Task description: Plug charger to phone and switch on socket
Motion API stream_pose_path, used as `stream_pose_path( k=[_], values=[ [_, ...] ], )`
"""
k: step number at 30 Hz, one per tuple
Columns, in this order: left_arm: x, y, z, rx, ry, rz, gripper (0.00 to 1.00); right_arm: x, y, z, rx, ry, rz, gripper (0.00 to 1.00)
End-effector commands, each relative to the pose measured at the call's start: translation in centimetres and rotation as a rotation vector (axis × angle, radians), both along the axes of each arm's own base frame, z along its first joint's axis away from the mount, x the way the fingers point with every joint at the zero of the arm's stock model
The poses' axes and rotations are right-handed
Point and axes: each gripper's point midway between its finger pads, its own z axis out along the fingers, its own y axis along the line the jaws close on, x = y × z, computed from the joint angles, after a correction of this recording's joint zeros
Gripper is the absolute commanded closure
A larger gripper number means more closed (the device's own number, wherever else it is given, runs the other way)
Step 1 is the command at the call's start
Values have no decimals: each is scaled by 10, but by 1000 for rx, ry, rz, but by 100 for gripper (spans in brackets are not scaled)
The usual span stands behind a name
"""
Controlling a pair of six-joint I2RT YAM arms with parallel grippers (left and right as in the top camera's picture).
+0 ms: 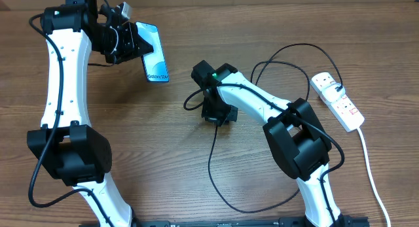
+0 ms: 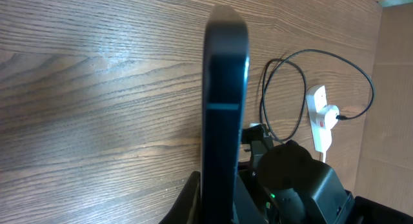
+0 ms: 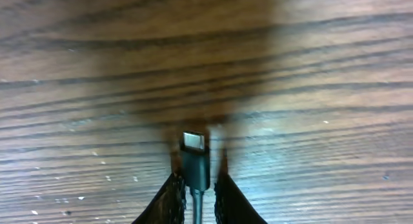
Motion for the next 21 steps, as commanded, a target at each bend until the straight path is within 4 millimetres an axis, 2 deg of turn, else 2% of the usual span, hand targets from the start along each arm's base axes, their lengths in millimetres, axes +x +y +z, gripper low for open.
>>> stream_pose_path(
  k=[1, 8, 12, 21],
  values=[
    [-2, -9, 17, -29, -56, -43, 96, 0, -13, -5, -43, -2, -5, 83],
    [-2, -9, 17, -30, -56, -43, 96, 0, -13, -5, -41, -1, -5, 84],
    [-2, -9, 17, -30, -56, -43, 96, 1, -12, -5, -36, -6, -5, 93],
    [-2, -9, 17, -29, -57, -43, 96, -2, -8, -4, -14, 9, -7, 94]
  ],
)
